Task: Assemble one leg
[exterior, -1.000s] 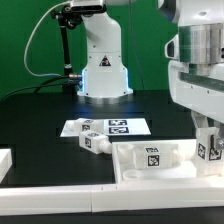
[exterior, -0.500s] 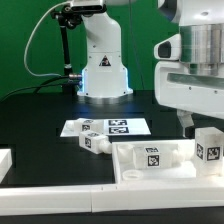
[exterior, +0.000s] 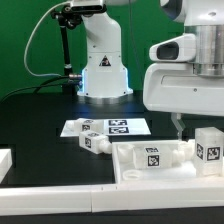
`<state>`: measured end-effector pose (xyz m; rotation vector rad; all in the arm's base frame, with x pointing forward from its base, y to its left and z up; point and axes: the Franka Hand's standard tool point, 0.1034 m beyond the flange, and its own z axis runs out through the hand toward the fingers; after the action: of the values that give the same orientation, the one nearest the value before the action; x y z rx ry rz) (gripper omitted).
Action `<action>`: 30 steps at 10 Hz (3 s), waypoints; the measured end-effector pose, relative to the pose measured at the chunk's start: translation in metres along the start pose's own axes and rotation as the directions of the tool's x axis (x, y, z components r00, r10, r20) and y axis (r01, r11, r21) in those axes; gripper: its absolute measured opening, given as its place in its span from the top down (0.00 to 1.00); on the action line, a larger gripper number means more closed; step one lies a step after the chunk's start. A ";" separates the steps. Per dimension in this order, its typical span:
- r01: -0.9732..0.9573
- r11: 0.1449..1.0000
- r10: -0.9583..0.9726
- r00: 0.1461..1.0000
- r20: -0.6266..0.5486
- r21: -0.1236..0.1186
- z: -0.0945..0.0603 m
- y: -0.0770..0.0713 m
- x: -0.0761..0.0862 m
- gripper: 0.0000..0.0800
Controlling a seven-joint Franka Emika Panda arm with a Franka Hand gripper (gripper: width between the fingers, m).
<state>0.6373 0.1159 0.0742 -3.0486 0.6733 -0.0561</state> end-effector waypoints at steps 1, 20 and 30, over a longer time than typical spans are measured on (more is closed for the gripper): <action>0.181 0.983 -0.181 0.983 -0.010 0.002 0.000 0.001 0.002 0.19; -0.855 0.513 0.857 0.515 0.008 0.077 0.004 -0.006 0.002 0.38; 0.060 0.998 -0.058 0.995 -0.078 0.015 0.004 -0.005 0.001 0.19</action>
Offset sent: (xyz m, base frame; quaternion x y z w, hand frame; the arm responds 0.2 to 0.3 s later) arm 0.0000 0.0000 0.0000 0.0000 0.0000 0.0000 1.0000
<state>0.6404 0.1198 0.0702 -3.0630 0.5830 -0.1817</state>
